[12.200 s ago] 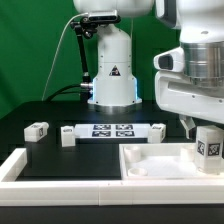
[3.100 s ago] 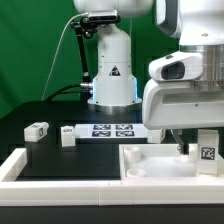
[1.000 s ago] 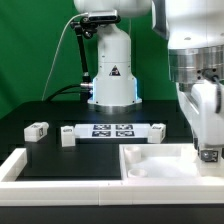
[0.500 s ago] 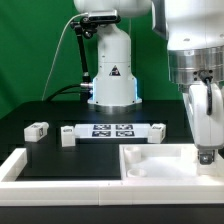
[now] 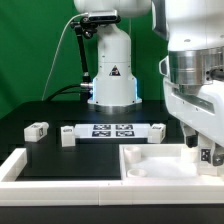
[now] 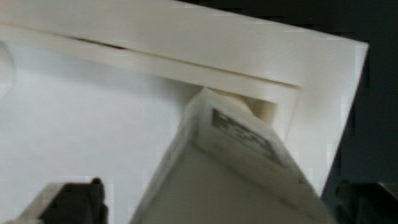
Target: Assemble one leg
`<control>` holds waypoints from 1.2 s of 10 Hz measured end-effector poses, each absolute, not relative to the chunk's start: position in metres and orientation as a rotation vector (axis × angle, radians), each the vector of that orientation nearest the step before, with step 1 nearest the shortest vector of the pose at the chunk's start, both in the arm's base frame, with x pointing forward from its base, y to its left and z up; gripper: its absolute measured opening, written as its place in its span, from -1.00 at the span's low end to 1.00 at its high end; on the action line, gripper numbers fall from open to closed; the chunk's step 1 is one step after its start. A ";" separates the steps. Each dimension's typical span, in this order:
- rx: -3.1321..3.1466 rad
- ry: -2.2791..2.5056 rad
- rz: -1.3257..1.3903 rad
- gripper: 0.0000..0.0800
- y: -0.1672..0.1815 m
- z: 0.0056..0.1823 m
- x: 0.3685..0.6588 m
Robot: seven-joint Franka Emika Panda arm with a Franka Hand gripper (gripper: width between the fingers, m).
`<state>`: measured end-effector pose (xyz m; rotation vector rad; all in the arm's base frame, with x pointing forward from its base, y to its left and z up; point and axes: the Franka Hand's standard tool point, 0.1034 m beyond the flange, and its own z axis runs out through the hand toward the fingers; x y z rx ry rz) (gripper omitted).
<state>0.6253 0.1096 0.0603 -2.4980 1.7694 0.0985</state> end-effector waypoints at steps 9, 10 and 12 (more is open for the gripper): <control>-3.013 0.582 0.036 0.62 0.116 0.060 0.624; -3.029 0.501 0.029 0.62 0.116 0.060 0.624; -3.044 0.418 0.023 0.35 0.116 0.060 0.624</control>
Offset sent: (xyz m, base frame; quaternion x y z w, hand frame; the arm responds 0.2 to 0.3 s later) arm 0.0006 0.0049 0.0018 -0.0085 0.0066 -0.2601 0.9655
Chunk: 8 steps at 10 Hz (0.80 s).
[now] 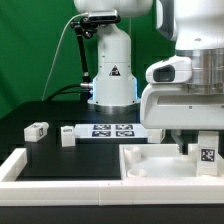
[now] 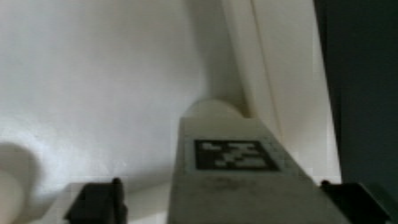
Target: Assemble one leg
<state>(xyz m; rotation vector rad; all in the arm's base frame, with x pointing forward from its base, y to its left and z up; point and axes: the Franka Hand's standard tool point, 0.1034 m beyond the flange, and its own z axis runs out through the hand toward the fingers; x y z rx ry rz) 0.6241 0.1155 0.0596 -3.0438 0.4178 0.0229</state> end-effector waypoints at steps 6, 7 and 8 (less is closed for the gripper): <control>-3.035 0.475 0.025 -0.29 0.116 0.060 0.624; -2.981 0.704 0.038 -0.29 0.116 0.059 0.623; -2.923 0.904 0.048 -0.29 0.116 0.059 0.623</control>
Offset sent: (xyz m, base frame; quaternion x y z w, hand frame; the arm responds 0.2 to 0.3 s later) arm 0.0000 0.0000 0.0000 0.0000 0.0000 0.0799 0.9968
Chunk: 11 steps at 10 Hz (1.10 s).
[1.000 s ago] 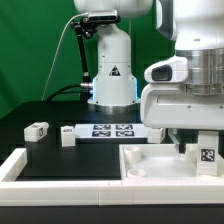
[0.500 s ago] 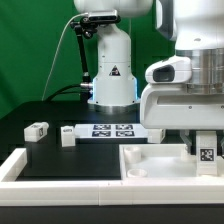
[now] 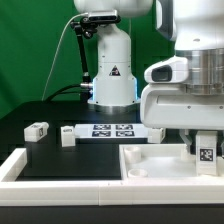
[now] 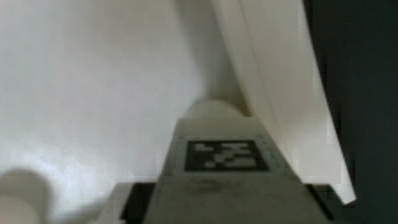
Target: Assemble one leg
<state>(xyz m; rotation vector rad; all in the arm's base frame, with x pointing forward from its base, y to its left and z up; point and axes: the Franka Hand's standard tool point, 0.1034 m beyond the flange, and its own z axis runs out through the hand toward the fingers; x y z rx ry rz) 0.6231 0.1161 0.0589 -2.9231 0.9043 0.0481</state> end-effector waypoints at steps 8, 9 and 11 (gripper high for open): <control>-2.340 1.970 0.103 -0.29 0.121 0.058 0.622; -2.244 2.081 0.104 -0.29 0.121 0.058 0.623; -2.035 2.293 0.106 -0.29 0.121 0.058 0.624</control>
Offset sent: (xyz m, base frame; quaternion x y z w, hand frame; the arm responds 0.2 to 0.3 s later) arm -0.0062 -0.0017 -0.0028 0.0004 0.0126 0.2022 0.9793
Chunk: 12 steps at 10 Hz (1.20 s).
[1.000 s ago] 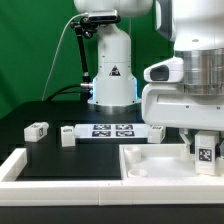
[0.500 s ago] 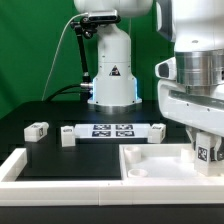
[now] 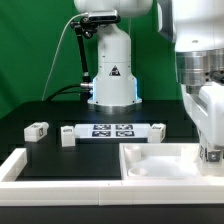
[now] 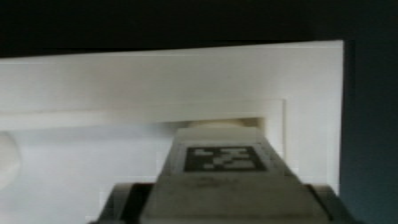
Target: Assemble one leg
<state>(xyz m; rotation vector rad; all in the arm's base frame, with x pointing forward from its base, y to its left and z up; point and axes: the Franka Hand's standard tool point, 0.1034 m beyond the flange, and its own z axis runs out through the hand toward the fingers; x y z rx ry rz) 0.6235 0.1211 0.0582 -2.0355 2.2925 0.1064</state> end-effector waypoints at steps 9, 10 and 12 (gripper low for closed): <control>-1.869 2.422 0.136 0.23 0.120 0.058 0.623; -1.986 2.324 0.128 0.54 0.120 0.058 0.623; -2.224 2.082 0.110 0.61 0.120 0.059 0.624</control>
Offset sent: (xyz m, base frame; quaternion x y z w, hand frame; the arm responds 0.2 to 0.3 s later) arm 0.0025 -0.0024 -0.0014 0.0024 0.0050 0.1427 0.9897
